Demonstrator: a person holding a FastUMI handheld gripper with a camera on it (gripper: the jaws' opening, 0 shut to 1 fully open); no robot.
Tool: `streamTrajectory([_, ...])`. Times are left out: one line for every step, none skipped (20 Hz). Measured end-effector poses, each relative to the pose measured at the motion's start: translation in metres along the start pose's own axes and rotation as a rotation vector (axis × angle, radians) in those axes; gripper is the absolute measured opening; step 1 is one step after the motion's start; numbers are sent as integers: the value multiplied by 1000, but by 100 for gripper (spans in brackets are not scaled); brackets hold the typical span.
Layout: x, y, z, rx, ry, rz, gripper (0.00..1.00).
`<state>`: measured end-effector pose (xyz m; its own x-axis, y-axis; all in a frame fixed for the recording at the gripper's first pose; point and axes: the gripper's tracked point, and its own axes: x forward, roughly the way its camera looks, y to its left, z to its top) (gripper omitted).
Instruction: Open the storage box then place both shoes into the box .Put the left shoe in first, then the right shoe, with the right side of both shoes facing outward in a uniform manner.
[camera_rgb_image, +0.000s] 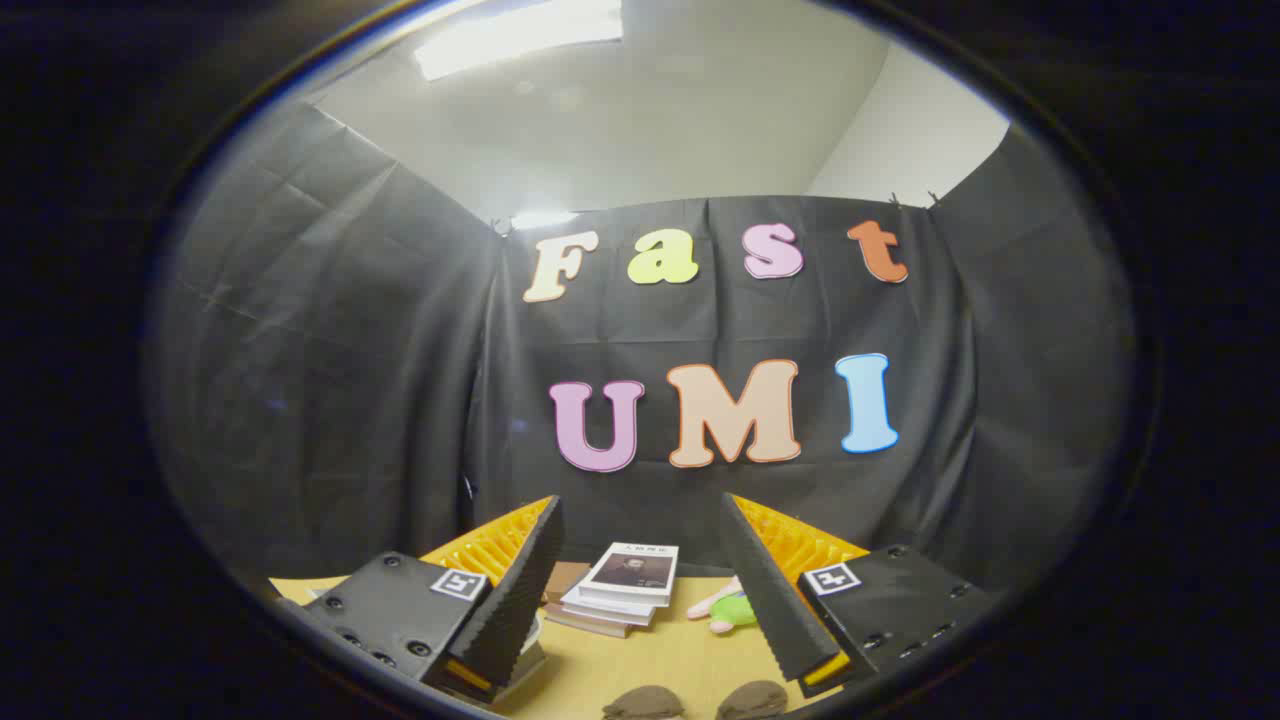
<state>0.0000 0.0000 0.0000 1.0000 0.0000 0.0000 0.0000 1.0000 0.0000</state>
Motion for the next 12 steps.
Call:
streamTrajectory([0, 1, 2, -5, -7, 2, 99])
streamTrajectory([0, 2, 3, -10, -14, 3, 99])
streamTrajectory([1, 3, 4, -13, -17, 3, 99])
streamTrajectory([1, 5, 3, -11, -18, 4, 99])
streamTrajectory([2, 6, 3, -6, -18, 5, 99])
streamTrajectory([3, 6, 2, -1, -18, 4, 99])
streamTrajectory([4, 5, 3, 2, -19, 2, 99])
streamTrajectory([5, 5, 3, 2, -19, 0, 99])
streamTrajectory([6, 5, 3, 1, -18, 1, 98])
streamTrajectory([6, 5, 3, -2, -17, 1, 99])
streamTrajectory([7, 5, 2, -4, -15, 1, 99])
streamTrajectory([6, 5, 1, -3, -13, 0, 99])
